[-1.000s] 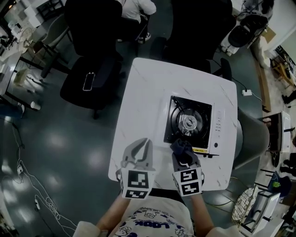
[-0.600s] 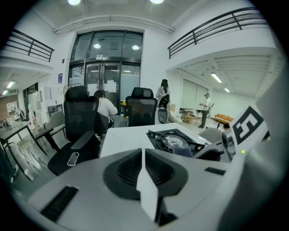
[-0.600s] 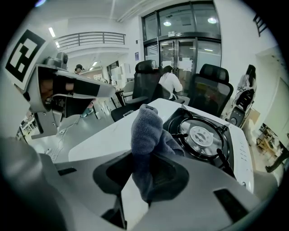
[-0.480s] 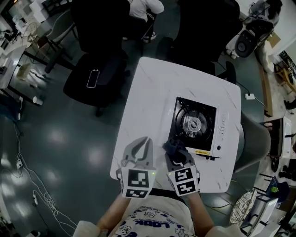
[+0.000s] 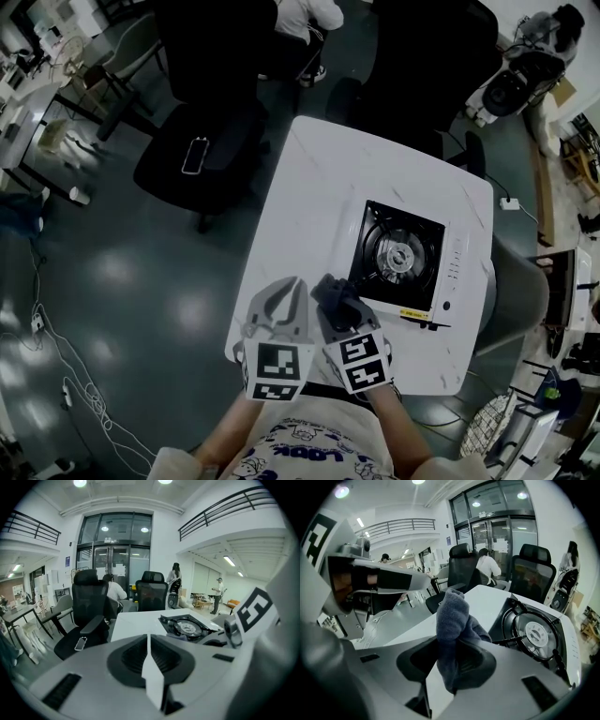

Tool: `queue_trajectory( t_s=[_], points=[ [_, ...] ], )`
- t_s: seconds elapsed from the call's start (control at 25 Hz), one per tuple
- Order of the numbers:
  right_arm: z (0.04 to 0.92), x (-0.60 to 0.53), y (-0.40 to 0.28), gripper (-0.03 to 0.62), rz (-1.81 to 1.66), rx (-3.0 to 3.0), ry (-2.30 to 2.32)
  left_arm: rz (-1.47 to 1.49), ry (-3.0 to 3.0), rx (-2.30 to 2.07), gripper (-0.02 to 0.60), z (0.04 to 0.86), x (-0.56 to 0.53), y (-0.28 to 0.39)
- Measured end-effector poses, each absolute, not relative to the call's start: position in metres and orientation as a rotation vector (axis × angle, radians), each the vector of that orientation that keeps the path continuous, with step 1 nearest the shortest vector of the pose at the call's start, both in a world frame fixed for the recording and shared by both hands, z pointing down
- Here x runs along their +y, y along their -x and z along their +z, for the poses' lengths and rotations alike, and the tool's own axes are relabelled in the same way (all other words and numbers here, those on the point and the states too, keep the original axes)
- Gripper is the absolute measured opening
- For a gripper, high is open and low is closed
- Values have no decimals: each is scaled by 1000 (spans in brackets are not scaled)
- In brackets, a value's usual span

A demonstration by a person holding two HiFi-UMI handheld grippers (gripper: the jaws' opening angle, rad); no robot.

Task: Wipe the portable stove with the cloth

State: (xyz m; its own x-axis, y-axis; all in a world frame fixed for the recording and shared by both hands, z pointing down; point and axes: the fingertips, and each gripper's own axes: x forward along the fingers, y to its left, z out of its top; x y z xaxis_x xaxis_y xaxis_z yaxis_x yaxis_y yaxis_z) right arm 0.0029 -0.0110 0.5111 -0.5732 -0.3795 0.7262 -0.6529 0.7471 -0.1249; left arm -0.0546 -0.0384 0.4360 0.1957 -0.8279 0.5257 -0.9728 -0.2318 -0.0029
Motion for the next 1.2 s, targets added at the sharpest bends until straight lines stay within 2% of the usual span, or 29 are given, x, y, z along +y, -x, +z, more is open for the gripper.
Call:
queue_trajectory(
  t_s=[0.32, 1.2],
  points=[
    [504, -35, 17, 109, 506, -2264, -764, 601, -2111, -1704, 31, 441, -37, 64],
    [512, -114, 19, 109, 419, -2147, -716, 609, -2089, -1704, 31, 445, -48, 77]
  ],
)
